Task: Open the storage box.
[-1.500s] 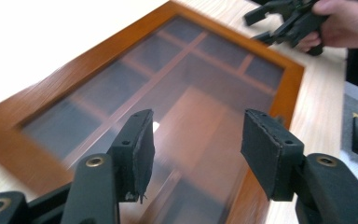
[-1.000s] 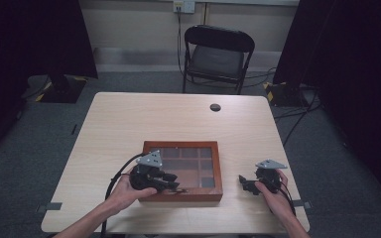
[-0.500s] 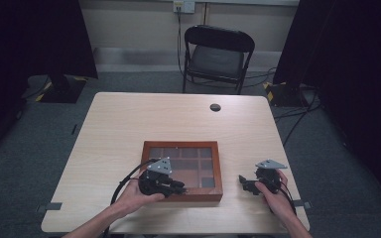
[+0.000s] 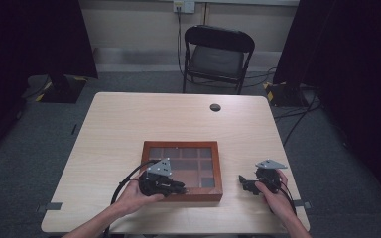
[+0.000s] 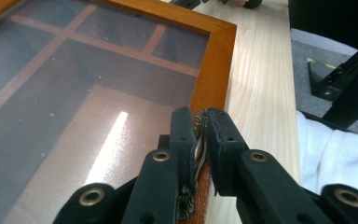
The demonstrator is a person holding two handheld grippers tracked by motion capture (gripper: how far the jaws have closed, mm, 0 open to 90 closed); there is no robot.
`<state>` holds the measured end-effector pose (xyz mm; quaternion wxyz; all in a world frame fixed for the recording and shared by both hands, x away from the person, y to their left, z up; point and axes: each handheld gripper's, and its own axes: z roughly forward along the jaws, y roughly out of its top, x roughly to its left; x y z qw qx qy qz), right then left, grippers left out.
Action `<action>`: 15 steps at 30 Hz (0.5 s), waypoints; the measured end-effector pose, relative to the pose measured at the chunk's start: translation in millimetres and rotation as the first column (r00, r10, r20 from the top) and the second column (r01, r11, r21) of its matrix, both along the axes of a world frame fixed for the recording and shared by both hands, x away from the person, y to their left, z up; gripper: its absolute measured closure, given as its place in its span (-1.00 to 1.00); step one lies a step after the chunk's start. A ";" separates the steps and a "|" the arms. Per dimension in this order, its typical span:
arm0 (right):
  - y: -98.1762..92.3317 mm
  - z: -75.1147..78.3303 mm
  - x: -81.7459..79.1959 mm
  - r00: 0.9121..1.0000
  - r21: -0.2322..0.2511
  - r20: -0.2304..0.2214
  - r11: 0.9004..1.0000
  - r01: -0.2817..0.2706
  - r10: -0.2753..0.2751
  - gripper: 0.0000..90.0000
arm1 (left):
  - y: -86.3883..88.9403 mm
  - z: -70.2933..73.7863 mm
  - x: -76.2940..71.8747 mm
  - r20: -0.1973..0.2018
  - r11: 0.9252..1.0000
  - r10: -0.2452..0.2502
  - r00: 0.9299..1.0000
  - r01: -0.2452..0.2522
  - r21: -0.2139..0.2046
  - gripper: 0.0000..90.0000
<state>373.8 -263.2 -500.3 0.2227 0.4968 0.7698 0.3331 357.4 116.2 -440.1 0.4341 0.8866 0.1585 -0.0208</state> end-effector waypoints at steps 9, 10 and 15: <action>0.0 0.0 0.0 1.000 0.000 0.000 1.000 0.000 0.000 -0.75 | 2.3 1.6 4.7 -0.051 1.000 0.005 0.999 -0.006 -0.026 0.82; 0.0 0.0 0.0 1.000 0.000 0.000 1.000 0.000 0.000 -0.75 | 2.9 2.9 4.5 -0.053 1.000 0.008 0.999 -0.009 -0.027 0.82; 0.0 0.0 0.0 1.000 0.000 0.000 1.000 0.000 0.000 -0.75 | 5.8 9.3 6.5 -0.056 0.999 -0.003 0.998 0.001 -0.046 0.82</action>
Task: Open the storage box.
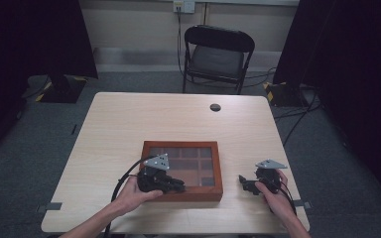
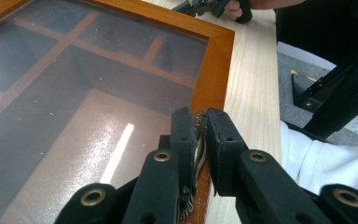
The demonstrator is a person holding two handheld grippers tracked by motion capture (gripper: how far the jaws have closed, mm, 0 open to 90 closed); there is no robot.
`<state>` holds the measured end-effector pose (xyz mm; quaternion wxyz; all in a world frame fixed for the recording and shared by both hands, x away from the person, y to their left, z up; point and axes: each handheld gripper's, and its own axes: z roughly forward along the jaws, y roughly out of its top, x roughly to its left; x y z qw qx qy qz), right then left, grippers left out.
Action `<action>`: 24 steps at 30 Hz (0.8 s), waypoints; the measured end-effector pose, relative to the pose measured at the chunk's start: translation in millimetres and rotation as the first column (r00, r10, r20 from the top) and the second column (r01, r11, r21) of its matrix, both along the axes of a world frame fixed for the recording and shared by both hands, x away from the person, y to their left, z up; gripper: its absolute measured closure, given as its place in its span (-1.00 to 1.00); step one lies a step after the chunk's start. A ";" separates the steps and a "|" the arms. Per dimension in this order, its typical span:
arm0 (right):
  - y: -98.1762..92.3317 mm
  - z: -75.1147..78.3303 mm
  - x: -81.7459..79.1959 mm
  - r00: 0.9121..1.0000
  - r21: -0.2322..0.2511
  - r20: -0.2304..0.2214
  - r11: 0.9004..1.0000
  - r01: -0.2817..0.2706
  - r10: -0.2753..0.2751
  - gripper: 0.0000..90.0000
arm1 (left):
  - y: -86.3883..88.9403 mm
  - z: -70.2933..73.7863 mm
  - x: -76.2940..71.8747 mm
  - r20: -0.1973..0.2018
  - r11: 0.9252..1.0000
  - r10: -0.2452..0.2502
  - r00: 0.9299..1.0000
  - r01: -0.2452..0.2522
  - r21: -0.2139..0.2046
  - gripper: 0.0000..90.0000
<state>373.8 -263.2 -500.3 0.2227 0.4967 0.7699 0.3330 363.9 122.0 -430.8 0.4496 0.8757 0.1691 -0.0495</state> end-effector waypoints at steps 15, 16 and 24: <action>0.0 0.0 0.0 1.000 0.000 0.000 1.000 0.000 0.000 -0.75 | 2.3 8.6 3.1 -0.015 1.000 -0.018 1.000 0.018 0.004 0.82; 0.0 0.0 0.0 1.000 0.000 0.000 1.000 0.000 0.000 -0.75 | 2.2 9.8 3.2 -0.012 1.000 -0.019 1.000 0.019 0.005 0.82; 0.0 0.0 0.0 1.000 0.000 0.000 1.000 0.000 0.000 -0.75 | 1.0 18.9 4.2 -0.011 1.000 -0.003 1.000 0.003 0.002 0.81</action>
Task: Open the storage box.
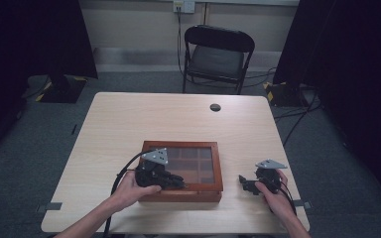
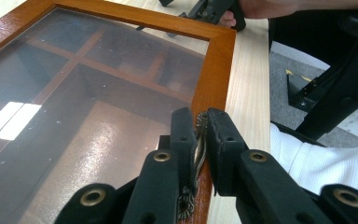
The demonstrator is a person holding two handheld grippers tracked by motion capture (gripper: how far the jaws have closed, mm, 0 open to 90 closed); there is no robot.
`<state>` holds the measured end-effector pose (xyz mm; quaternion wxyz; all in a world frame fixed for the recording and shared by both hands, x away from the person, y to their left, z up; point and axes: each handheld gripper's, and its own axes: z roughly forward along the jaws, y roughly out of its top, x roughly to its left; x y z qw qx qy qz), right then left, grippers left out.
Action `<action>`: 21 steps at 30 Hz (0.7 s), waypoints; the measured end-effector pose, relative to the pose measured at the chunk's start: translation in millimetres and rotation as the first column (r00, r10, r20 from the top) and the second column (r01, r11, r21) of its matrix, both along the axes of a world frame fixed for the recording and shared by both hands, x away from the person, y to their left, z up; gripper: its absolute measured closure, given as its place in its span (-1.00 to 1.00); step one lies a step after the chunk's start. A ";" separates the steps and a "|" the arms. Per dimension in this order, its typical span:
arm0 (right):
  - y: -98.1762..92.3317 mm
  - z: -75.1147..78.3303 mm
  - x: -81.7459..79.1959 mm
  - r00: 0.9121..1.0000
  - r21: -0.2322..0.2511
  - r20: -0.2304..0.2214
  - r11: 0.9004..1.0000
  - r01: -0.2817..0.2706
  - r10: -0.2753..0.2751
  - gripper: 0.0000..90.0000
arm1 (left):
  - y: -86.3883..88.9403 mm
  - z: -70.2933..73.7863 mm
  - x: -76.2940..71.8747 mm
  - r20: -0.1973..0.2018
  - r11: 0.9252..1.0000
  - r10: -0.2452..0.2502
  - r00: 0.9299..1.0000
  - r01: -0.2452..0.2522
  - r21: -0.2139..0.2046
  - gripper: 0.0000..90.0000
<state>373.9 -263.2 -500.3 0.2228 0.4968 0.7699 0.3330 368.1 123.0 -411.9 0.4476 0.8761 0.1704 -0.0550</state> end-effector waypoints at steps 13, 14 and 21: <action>0.0 0.0 0.0 1.000 0.000 0.000 1.000 0.000 0.000 -0.75 | 1.7 19.7 3.7 0.001 1.000 0.011 1.000 -0.011 0.008 0.80; 0.0 0.0 -0.1 1.000 0.000 -0.001 1.000 0.000 0.000 -0.75 | 0.8 19.5 4.3 -0.003 1.000 0.013 1.000 -0.013 0.017 0.80; 0.0 0.0 0.0 1.000 0.000 0.000 1.000 0.000 0.000 -0.75 | 0.2 20.5 5.1 -0.011 1.000 0.017 1.000 -0.017 0.020 0.80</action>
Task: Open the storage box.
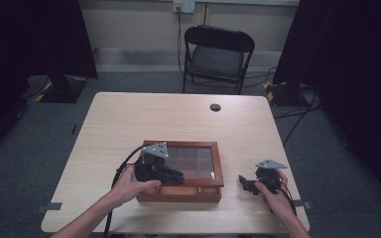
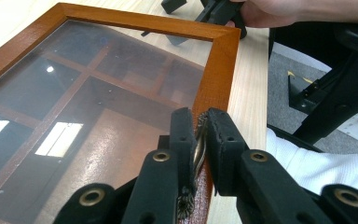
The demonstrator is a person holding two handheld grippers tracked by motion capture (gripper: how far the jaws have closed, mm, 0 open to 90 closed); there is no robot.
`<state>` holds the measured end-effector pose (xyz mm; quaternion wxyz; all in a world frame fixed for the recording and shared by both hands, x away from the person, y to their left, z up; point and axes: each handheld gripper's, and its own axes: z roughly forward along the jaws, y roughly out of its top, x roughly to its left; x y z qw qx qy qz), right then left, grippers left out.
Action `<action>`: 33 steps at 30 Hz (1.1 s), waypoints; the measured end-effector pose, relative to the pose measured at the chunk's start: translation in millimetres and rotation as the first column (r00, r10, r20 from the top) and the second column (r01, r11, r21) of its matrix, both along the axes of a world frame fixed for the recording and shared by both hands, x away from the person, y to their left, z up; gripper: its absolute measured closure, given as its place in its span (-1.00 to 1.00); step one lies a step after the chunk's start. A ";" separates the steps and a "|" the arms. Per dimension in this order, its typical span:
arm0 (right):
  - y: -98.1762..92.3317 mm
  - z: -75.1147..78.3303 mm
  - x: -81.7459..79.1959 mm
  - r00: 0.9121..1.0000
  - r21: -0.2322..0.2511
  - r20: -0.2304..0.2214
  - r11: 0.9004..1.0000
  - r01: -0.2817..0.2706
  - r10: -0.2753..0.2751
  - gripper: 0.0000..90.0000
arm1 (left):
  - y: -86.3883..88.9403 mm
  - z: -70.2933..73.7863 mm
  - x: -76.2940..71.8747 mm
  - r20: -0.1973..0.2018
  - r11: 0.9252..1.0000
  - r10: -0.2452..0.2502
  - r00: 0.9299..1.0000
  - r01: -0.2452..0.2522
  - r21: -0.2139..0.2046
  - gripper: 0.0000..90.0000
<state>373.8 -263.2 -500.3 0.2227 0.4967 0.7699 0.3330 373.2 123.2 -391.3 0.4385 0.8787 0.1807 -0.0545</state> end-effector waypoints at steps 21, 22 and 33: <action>0.0 0.0 0.0 1.000 0.000 0.000 1.000 0.000 0.000 -0.75 | 2.2 22.4 9.5 0.000 0.999 0.023 1.000 -0.023 -0.022 0.80; 0.0 0.0 0.0 1.000 0.000 0.000 1.000 0.000 0.000 -0.75 | 2.1 23.3 9.8 -0.003 1.000 0.023 1.000 -0.023 -0.021 0.80; 0.0 0.0 0.1 1.000 0.000 0.000 1.000 0.000 0.000 -0.75 | 0.9 31.8 12.5 0.006 0.999 0.031 0.999 -0.031 -0.015 0.80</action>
